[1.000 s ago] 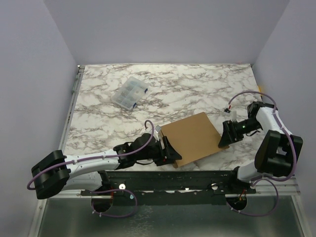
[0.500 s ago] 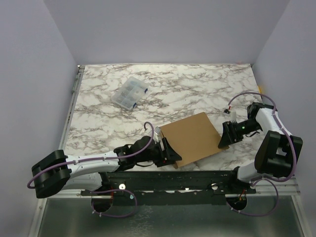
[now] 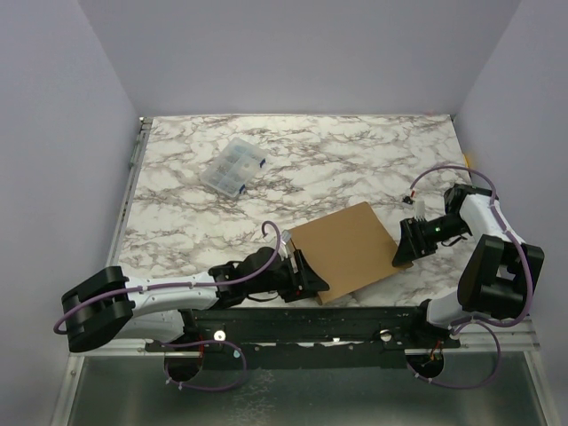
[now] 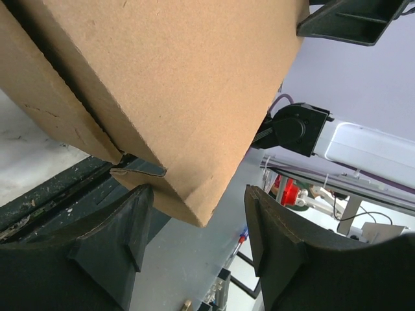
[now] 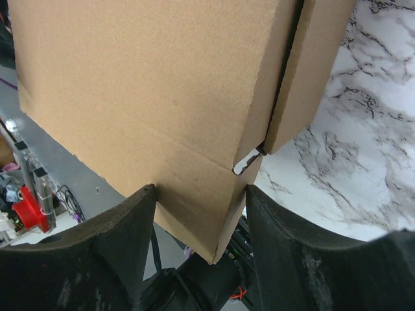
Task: Fold the paper box
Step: Close the paper box at the center of the board.
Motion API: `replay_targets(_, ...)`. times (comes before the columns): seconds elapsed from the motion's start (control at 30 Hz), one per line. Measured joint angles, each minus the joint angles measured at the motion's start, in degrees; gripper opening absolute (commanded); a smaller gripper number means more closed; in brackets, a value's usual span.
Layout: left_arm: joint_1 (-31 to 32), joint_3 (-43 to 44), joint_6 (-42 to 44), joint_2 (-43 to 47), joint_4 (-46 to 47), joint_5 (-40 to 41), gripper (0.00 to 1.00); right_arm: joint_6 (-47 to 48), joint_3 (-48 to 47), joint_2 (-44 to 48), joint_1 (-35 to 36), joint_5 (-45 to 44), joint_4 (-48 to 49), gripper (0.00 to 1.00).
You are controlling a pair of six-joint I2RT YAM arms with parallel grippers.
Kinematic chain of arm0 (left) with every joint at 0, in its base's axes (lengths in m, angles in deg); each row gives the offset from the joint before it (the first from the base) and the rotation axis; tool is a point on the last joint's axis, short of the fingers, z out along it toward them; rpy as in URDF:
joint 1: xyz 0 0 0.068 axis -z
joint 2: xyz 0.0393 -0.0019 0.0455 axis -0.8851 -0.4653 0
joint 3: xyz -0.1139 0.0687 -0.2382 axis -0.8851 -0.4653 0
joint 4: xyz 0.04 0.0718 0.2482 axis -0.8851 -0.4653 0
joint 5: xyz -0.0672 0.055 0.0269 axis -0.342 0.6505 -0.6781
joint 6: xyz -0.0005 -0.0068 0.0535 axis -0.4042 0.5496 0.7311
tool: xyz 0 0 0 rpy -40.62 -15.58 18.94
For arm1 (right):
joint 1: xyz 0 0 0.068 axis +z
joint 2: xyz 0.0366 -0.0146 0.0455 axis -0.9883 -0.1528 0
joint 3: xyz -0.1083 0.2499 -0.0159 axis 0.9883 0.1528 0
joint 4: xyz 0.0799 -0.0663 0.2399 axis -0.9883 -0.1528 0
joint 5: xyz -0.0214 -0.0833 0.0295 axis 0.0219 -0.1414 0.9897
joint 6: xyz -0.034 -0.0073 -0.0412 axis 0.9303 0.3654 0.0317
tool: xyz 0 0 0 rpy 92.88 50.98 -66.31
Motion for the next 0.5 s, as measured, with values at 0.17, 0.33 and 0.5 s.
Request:
replay_targets(0.17,0.0,-0.4,-0.1,0.0,0.5,0.4,0.64,0.1,0.0,0.0,0.0,0.0,0.0,0.60)
replay_targets(0.33,0.0,-0.9,0.0,0.0,0.9,0.7,0.64,0.4,0.1,0.0,0.0,-0.1,0.1,0.60)
replay_targets(0.5,0.0,-1.0,0.0,0.0,0.9,1.1,0.64,0.4,0.5,0.0,0.0,-0.2,0.3,0.60)
